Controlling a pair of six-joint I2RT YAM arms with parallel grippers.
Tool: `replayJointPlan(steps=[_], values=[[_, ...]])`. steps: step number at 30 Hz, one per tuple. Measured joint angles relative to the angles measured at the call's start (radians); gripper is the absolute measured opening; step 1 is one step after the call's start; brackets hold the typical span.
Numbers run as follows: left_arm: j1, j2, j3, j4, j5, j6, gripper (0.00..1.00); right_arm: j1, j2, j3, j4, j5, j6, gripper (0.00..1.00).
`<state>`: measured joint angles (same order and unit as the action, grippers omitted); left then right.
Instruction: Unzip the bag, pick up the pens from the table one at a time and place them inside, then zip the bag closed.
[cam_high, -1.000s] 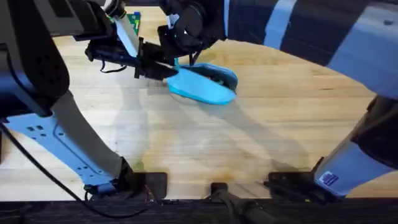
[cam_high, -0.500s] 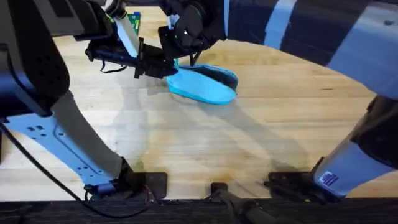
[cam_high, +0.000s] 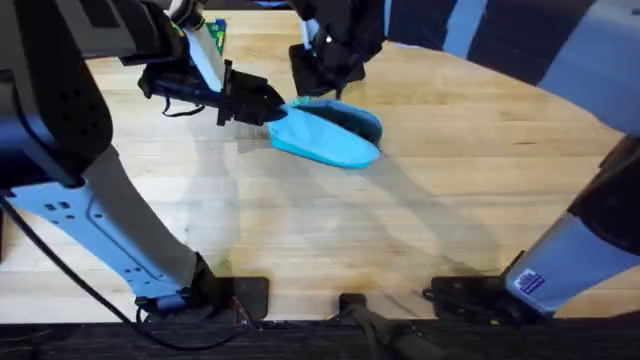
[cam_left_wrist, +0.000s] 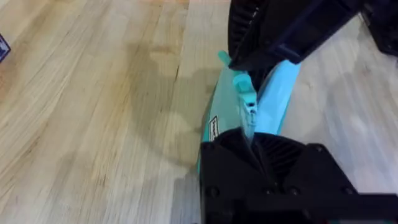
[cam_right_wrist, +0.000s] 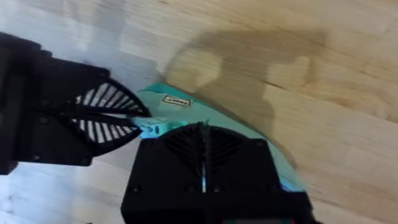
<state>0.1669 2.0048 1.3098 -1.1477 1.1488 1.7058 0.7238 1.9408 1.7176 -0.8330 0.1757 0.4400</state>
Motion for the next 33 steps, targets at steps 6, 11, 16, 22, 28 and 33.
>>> replayJointPlan(steps=[6, 11, 16, 22, 28, 33], values=[[-0.001, 0.000, 0.000, -0.001, -0.002, 0.000, 0.042, -0.056, 0.000, 0.000, -0.049, -0.005, -0.030, 0.030], [0.002, 0.000, 0.000, -0.001, -0.002, 0.000, 0.042, -0.120, 0.000, 0.000, -0.073, 0.015, -0.073, 0.030], [0.002, 0.000, 0.000, -0.001, -0.002, 0.000, 0.042, -0.163, 0.000, 0.000, -0.107, 0.034, -0.105, 0.030], [0.002, 0.000, 0.000, -0.001, -0.002, 0.000, 0.042, -0.188, 0.000, 0.000, -0.129, 0.045, -0.114, 0.030], [0.002, 0.000, 0.000, -0.001, -0.003, 0.000, 0.042, -0.190, 0.000, 0.000, -0.129, 0.045, -0.120, 0.030], [0.002, 0.000, 0.000, -0.001, -0.003, 0.000, 0.042, -0.190, 0.000, 0.000, -0.130, 0.045, -0.120, 0.030]])
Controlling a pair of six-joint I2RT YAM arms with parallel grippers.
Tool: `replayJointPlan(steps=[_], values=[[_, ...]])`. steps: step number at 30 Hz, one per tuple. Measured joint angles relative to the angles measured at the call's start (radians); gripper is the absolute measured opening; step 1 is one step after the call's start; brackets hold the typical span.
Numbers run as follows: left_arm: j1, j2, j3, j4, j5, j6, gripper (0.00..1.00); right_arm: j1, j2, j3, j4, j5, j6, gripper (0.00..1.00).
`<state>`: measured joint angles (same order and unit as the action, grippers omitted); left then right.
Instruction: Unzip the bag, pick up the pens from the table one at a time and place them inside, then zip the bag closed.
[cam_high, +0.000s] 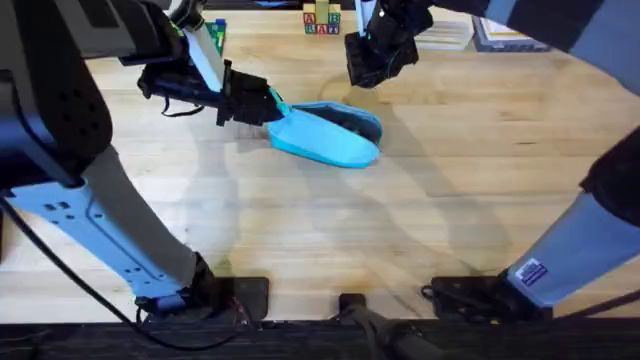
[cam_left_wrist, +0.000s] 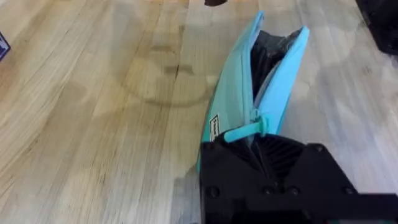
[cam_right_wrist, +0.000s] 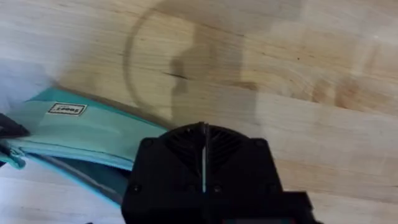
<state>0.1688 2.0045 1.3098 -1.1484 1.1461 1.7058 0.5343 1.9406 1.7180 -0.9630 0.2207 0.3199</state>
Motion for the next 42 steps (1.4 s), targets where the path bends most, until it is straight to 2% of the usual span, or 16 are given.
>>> replayJointPlan(steps=[7, 14, 15, 16, 18, 21, 22, 31, 42], values=[[0.000, 0.000, 0.000, 0.000, 0.000, 0.000, 0.042, 0.000, -0.028, 0.000, 0.004, 0.000, -0.003, 0.030], [0.000, 0.000, 0.000, 0.000, 0.000, 0.000, 0.042, 0.001, -0.194, 0.004, 0.003, 0.000, -0.027, 0.044], [0.000, 0.000, 0.000, 0.000, 0.000, 0.000, 0.042, 0.002, -0.214, 0.006, 0.000, 0.000, -0.039, 0.093], [0.000, 0.000, 0.000, 0.000, 0.000, 0.000, 0.042, 0.002, -0.231, 0.007, -0.003, 0.000, -0.052, 0.188], [0.000, 0.000, 0.000, 0.000, 0.000, 0.000, 0.042, 0.009, -0.255, 0.008, -0.006, 0.000, -0.080, 0.453], [0.000, 0.000, 0.000, 0.000, -0.001, 0.000, 0.042, 0.033, -0.278, 0.008, -0.010, 0.000, -0.118, 0.901], [0.000, 0.000, 0.000, 0.000, -0.001, 0.000, 0.042, 0.043, -0.283, 0.008, -0.010, 0.000, -0.130, 0.971], [0.000, 0.000, 0.000, 0.000, -0.001, 0.000, 0.042, 0.125, -0.309, 0.008, -0.011, -0.034, -0.217, 0.997], [0.000, 0.000, 0.000, 0.000, -0.001, 0.000, 0.042, 0.161, -0.308, 0.008, -0.012, -0.320, -0.382, 0.996]])
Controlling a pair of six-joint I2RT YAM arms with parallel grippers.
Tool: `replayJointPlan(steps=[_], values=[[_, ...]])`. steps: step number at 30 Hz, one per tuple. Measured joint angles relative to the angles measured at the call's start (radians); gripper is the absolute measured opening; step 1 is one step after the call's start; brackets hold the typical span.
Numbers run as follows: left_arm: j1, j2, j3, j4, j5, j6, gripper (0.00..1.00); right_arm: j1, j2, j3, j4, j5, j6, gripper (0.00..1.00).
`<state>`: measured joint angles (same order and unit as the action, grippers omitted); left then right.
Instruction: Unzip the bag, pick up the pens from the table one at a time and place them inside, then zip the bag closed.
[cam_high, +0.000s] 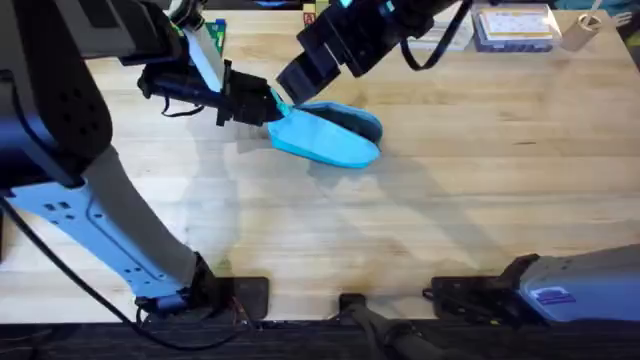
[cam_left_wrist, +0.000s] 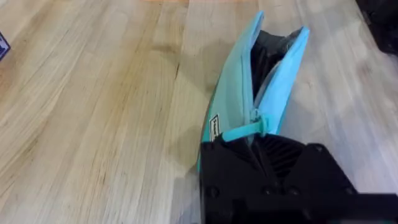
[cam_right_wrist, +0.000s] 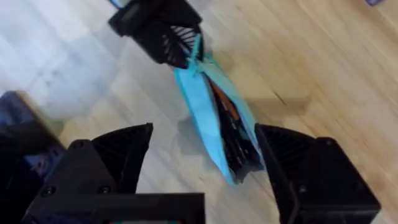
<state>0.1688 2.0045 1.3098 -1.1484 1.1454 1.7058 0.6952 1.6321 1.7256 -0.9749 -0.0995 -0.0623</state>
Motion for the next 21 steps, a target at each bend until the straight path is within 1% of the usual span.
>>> replayJointPlan(steps=[3, 8, 11, 21], values=[[0.000, 0.000, 0.000, 0.000, 0.000, 0.000, 0.042, 0.000, 0.000, 0.000, 0.002, -0.048, -0.036, 0.996], [0.000, 0.000, 0.000, 0.000, 0.000, 0.000, 0.042, 0.000, 0.018, 0.000, 0.012, -0.082, -0.077, 0.995], [0.000, 0.000, 0.000, 0.000, 0.000, 0.000, 0.042, 0.000, 0.069, 0.000, 0.026, -0.092, -0.098, 0.995], [0.000, 0.000, 0.000, 0.000, 0.000, 0.000, 0.042, 0.000, 0.176, 0.000, 0.099, -0.139, -0.103, 0.986]])
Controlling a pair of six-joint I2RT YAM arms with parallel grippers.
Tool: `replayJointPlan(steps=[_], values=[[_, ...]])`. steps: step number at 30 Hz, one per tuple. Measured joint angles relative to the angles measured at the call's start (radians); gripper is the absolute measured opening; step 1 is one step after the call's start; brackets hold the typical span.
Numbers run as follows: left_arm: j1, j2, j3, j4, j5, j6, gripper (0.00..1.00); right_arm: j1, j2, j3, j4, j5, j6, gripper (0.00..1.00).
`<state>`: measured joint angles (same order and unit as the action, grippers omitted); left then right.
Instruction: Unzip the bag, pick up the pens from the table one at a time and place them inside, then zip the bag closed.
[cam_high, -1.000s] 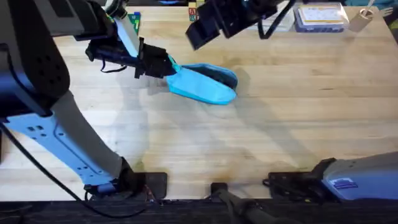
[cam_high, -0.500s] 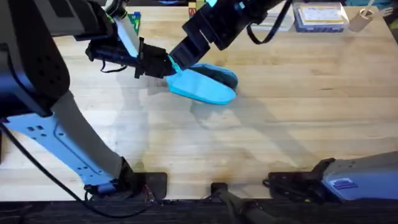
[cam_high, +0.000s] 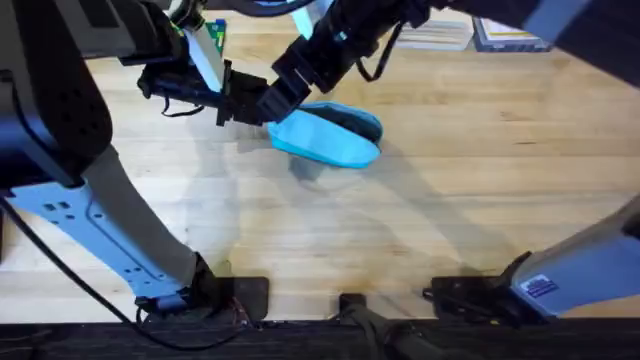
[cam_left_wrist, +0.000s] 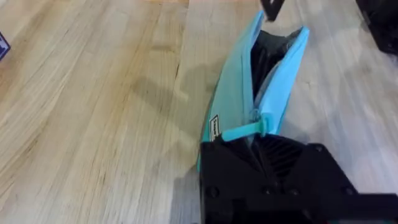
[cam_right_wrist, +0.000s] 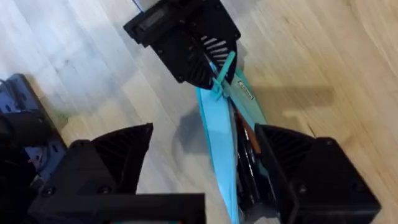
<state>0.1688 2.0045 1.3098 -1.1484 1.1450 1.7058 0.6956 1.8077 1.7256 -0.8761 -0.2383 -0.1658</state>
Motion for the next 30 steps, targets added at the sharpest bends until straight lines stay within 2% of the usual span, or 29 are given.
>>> replayJointPlan(steps=[9, 30], values=[[0.000, 0.000, 0.000, 0.000, 0.000, 0.000, 0.042, 0.000, 0.072, 0.000, 0.059, -0.020, 0.000, 0.962], [0.000, 0.000, 0.000, -0.003, 0.000, 0.000, 0.042, 0.000, 0.112, 0.000, 0.095, -0.020, 0.000, 0.948]])
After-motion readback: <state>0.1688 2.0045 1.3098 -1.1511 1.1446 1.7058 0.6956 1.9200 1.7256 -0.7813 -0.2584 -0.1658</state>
